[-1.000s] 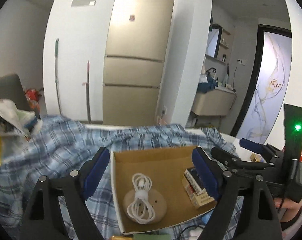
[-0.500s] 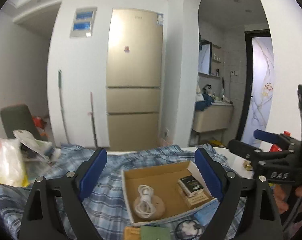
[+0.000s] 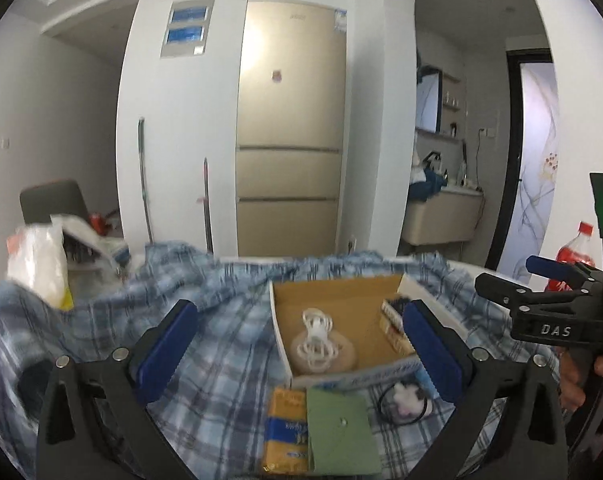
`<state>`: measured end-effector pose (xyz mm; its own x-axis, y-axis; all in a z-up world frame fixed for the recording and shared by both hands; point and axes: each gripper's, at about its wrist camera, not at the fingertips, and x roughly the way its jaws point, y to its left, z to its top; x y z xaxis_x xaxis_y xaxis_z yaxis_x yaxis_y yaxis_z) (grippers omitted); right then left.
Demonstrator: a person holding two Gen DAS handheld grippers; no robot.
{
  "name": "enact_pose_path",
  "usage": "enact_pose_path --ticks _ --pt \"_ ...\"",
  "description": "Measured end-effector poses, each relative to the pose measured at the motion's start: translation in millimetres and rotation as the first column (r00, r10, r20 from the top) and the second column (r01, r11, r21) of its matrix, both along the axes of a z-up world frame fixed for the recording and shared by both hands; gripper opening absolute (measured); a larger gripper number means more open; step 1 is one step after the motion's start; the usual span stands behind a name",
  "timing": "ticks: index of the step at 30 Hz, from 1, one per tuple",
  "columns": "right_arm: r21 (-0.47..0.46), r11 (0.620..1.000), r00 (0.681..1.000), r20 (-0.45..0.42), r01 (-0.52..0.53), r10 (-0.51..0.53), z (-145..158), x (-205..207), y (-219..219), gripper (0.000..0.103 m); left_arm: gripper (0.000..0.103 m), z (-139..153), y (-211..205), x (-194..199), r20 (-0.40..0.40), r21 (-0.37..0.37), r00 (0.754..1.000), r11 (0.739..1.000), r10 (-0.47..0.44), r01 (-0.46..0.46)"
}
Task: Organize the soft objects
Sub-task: 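Move the right gripper down onto the blue wet-wipe pack beside the box, then grasp the blue wet-wipe pack with the right gripper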
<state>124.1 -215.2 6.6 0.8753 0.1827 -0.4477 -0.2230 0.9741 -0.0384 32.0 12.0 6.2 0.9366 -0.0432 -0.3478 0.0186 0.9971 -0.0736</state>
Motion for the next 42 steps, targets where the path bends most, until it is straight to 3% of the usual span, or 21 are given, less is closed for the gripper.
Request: enact_pose_path --ticks 8,13,15,19,24,27,36,42 --pt "-0.039 0.999 0.991 -0.134 0.015 -0.020 -46.8 22.2 -2.0 0.102 0.103 -24.3 -8.1 11.8 -0.063 0.034 0.998 0.999 -0.010 0.012" --pt "-0.007 1.000 0.972 -0.235 0.017 -0.018 -68.7 35.4 -7.8 0.102 0.103 -28.9 -9.3 16.7 -0.093 0.035 0.996 0.999 -0.015 0.018" --pt "-0.034 0.999 0.959 -0.279 0.032 -0.040 -76.6 40.2 -5.6 0.101 0.103 -30.2 -8.9 19.1 -0.104 0.031 0.994 0.999 -0.018 0.021" --pt "-0.059 0.998 0.940 -0.342 -0.012 -0.009 -89.2 43.8 0.9 0.093 0.103 -33.3 -5.5 25.1 -0.134 0.012 0.991 1.000 -0.017 0.019" --pt "-0.090 0.995 0.932 -0.362 -0.039 0.004 -94.8 42.0 8.1 0.090 0.103 -33.6 -2.3 25.3 -0.139 -0.010 0.990 1.000 -0.023 0.022" --pt "-0.110 0.993 0.917 -0.398 -0.041 -0.007 -100.8 43.8 10.3 0.078 0.103 -33.5 -2.9 24.5 -0.135 -0.007 0.991 1.000 -0.024 0.023" --pt "-0.094 0.993 0.898 -0.439 -0.068 0.020 -108.3 46.5 11.8 0.077 0.103 -34.4 -4.0 26.2 -0.150 -0.013 0.988 1.000 -0.029 0.027" --pt "-0.102 0.993 0.907 -0.420 -0.067 0.018 -106.3 43.3 14.2 0.064 0.103 -34.4 -1.7 26.1 -0.143 -0.020 0.989 1.000 -0.022 0.019"
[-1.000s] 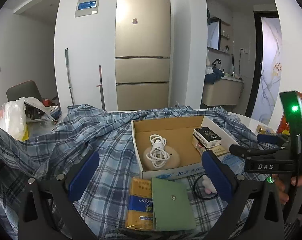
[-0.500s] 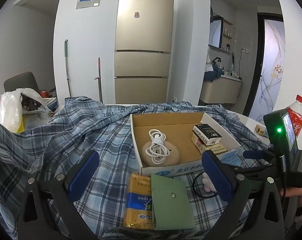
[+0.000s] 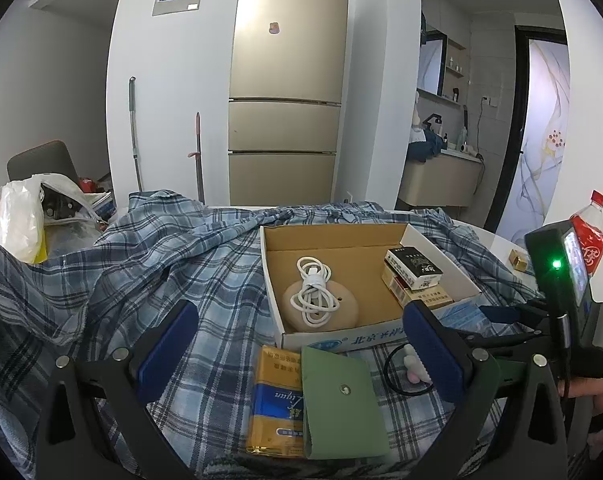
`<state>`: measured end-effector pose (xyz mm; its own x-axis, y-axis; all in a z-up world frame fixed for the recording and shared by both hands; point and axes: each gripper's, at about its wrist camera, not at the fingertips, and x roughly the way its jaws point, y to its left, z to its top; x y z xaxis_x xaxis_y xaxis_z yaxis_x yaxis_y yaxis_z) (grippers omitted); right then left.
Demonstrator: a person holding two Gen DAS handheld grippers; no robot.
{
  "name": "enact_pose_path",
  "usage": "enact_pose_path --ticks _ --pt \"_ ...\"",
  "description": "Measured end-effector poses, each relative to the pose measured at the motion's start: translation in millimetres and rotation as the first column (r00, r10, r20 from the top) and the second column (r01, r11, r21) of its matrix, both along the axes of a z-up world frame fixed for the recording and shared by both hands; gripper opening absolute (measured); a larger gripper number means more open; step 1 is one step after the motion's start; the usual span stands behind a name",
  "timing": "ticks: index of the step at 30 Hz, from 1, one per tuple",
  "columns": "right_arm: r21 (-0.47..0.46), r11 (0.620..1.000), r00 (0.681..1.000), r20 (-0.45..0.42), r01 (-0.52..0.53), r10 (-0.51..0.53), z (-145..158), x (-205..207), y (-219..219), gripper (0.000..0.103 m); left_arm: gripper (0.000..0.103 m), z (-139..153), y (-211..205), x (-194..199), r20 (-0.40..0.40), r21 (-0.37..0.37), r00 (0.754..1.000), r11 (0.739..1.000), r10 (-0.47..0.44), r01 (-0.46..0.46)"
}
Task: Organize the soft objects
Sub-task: 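Grasp the blue wet-wipe pack with the right gripper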
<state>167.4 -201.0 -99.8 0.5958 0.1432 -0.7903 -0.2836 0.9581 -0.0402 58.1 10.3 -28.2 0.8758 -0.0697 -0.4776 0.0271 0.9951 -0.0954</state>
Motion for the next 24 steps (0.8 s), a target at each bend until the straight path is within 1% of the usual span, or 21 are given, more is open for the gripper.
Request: enact_pose_path --ticks 2,7,8,9,11,13,15,16,17,19,24 --pt "0.011 1.000 1.000 0.023 0.001 -0.001 4.2 -3.2 -1.3 0.058 0.103 -0.4 1.2 0.7 -0.005 -0.005 1.000 1.000 0.003 -0.003" --pt "0.058 0.998 0.997 0.077 -0.008 0.003 15.4 -10.6 -6.6 0.056 0.103 -0.9 2.8 0.4 -0.006 -0.012 1.000 1.000 0.004 -0.004" --pt "0.064 0.998 0.996 0.086 -0.010 0.005 17.6 -11.1 -7.2 0.052 0.103 -1.0 2.9 0.4 -0.008 -0.014 1.000 1.000 0.001 -0.002" --pt "0.070 0.997 0.995 0.096 -0.012 0.005 19.7 -12.2 -7.8 0.050 0.103 -1.2 3.3 0.8 -0.011 -0.016 1.000 1.000 -0.001 0.001" --pt "0.078 0.997 0.994 0.105 -0.010 0.002 22.4 -12.7 -9.6 0.037 0.103 -1.4 4.1 1.4 -0.015 -0.021 1.000 1.000 -0.001 0.001" --pt "0.089 0.996 0.997 0.073 -0.014 0.008 19.4 -8.8 -10.8 0.037 0.103 -2.0 4.7 2.0 -0.019 -0.024 1.000 1.000 -0.001 0.001" --pt "0.095 0.995 1.000 0.013 -0.014 0.012 11.9 -2.2 -11.5 0.047 0.103 -2.5 4.1 1.6 -0.019 -0.023 1.000 1.000 -0.002 0.001" --pt "0.088 0.996 1.000 0.009 0.002 -0.003 10.5 -0.7 -12.3 0.059 0.103 -2.4 3.9 1.2 -0.017 -0.023 1.000 1.000 -0.002 0.001" --pt "0.086 0.996 1.000 0.017 0.015 -0.016 11.2 -0.7 -13.6 0.068 0.103 -2.6 3.9 1.5 -0.016 -0.023 1.000 1.000 -0.002 0.001" --pt "0.099 0.995 0.999 0.028 0.020 -0.023 12.5 -1.4 -16.1 0.074 0.103 -3.0 2.9 2.1 -0.018 -0.019 1.000 1.000 -0.003 0.003" --pt "0.095 0.995 1.000 -0.005 -0.006 0.007 6.9 2.0 -10.1 0.075 0.103 -2.3 2.2 1.2 -0.018 -0.017 1.000 1.000 -0.009 0.009"
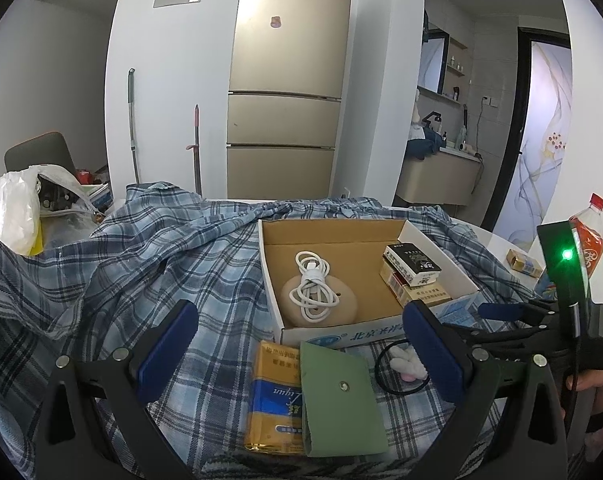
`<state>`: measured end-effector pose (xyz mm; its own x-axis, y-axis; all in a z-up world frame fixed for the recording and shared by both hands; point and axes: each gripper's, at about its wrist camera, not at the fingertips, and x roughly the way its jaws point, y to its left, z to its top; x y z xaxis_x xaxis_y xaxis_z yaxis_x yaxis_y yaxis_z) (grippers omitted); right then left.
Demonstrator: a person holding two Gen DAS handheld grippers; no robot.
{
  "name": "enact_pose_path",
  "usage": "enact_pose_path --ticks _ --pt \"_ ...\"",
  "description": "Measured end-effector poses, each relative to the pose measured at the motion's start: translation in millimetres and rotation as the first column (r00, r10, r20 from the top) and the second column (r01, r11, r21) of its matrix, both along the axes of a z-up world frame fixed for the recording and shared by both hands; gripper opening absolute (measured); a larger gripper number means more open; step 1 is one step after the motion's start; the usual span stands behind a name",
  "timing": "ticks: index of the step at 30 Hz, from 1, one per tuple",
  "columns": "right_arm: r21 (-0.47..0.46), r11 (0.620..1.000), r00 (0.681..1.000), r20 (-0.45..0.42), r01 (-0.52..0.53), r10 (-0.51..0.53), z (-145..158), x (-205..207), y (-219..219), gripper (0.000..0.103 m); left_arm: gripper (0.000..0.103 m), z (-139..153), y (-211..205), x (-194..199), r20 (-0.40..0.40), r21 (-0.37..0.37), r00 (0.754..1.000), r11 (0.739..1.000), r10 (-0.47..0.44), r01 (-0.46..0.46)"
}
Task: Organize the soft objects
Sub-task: 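Grasp the blue wet-wipe pack with the right gripper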
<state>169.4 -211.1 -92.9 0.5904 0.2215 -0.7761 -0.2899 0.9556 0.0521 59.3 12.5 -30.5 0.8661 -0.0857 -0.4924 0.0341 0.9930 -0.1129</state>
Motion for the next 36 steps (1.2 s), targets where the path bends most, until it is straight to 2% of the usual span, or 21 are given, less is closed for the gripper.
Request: enact_pose_path --ticks 6,14,15,16,17,21,27,32,36 --pt "-0.007 0.999 0.998 -0.040 -0.051 0.051 -8.2 1.6 10.4 0.076 0.103 0.1 -2.1 -0.5 -0.001 0.004 1.000 1.000 -0.007 0.007" --pt "0.049 0.993 0.994 -0.010 -0.106 0.107 -2.6 -4.6 13.8 0.081 0.103 0.4 -4.0 -1.4 0.002 0.009 1.000 1.000 -0.013 0.013" --pt "0.054 0.992 0.994 0.001 -0.110 0.110 -0.9 -6.2 14.9 0.083 0.103 0.5 -4.3 -1.6 0.003 0.010 1.000 1.000 -0.014 0.014" --pt "0.044 0.993 0.994 0.005 -0.110 0.110 -0.9 -6.7 17.1 0.091 0.103 0.7 -4.5 -1.7 0.003 0.011 1.000 1.000 -0.015 0.014" --pt "0.025 0.994 0.994 0.001 -0.109 0.109 -2.6 -6.6 19.5 0.094 0.103 0.6 -4.7 -1.7 0.003 0.011 1.000 1.000 -0.014 0.014" --pt "-0.007 0.993 0.993 -0.004 -0.114 0.114 -5.1 -5.3 23.1 0.095 0.103 0.8 -5.2 -2.0 0.001 0.011 1.000 1.000 -0.016 0.016" --pt "-0.006 0.997 0.996 -0.034 -0.079 0.078 -10.4 0.8 18.3 0.100 0.103 0.9 -5.5 -2.2 0.001 0.012 1.000 1.000 -0.015 0.015" --pt "-0.010 1.000 0.999 -0.042 -0.017 0.016 -12.0 3.9 10.1 0.101 0.103 1.0 -5.7 -2.3 0.001 0.012 1.000 1.000 -0.015 0.015" --pt "-0.026 1.000 0.998 -0.064 -0.010 0.008 -16.2 7.5 10.2 0.101 0.103 1.3 -6.5 -2.6 -0.001 0.012 1.000 1.000 -0.018 0.018"
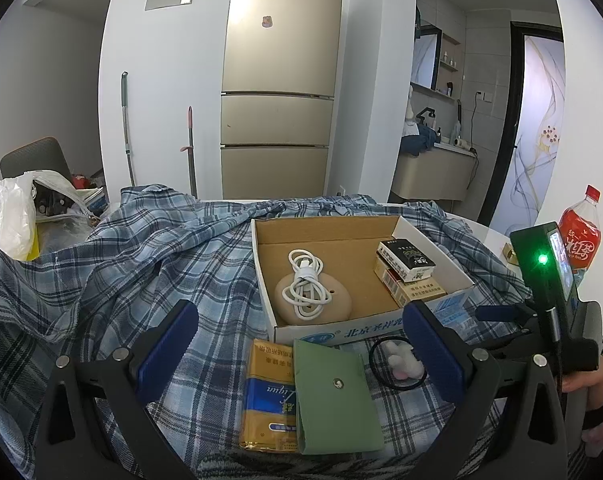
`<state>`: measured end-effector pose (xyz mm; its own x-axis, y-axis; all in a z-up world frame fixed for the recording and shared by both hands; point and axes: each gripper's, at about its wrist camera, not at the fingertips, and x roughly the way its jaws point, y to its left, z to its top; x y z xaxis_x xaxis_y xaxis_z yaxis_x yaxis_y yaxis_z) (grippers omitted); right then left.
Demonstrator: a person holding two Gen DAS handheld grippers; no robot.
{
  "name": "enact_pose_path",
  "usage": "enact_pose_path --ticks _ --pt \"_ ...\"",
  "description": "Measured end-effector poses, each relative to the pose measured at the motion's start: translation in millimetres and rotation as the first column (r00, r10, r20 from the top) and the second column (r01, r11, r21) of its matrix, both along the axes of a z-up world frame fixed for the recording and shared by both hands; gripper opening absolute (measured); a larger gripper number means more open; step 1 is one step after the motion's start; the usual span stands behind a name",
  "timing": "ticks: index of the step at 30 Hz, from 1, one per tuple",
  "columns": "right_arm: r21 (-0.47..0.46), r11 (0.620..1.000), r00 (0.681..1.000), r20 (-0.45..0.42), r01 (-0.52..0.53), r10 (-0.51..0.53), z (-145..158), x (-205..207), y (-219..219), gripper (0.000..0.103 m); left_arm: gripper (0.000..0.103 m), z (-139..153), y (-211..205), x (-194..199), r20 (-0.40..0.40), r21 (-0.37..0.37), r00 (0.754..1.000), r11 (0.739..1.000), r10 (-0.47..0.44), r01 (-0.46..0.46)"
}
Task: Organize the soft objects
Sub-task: 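Grasp the blue wet-wipe pack with the right gripper, then lift the wet-wipe pack with the right gripper while the left grasps the white toy with ring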
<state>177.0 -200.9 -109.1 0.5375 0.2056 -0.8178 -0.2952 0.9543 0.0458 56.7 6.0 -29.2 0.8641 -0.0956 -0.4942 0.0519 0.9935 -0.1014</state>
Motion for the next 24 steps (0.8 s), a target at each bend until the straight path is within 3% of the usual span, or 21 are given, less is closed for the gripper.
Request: enact_pose_path --ticks 4,10,12,13,16,24 --pt "-0.008 0.999 0.999 0.026 -0.031 0.032 3.1 -5.1 5.5 0.101 0.103 -0.3 -0.6 0.0 -0.001 0.001 1.000 1.000 0.000 0.000" --pt "-0.031 0.999 1.000 -0.013 -0.016 0.015 -4.0 0.7 5.8 0.100 0.103 -0.3 -0.3 -0.1 0.000 0.001 1.000 1.000 0.001 -0.001" --pt "-0.033 0.999 1.000 -0.012 -0.013 0.013 -3.6 1.0 5.2 0.096 0.103 -0.2 -0.3 -0.1 0.001 0.000 1.000 1.000 0.001 -0.001" --pt "-0.039 0.999 1.000 -0.010 -0.015 0.014 -3.4 0.8 5.9 0.085 0.103 -0.3 -0.4 -0.1 0.001 0.000 1.000 1.000 0.001 -0.001" --pt "-0.055 0.998 1.000 0.008 -0.014 0.015 0.2 -3.2 6.7 0.080 0.103 -0.2 -0.5 -0.1 0.001 0.001 1.000 1.000 0.000 0.000" --pt "-0.031 0.999 0.999 0.035 0.030 -0.028 25.1 -17.3 -13.0 0.080 0.103 -2.0 -7.6 6.9 -0.049 -0.011 0.994 0.995 -0.102 0.101"
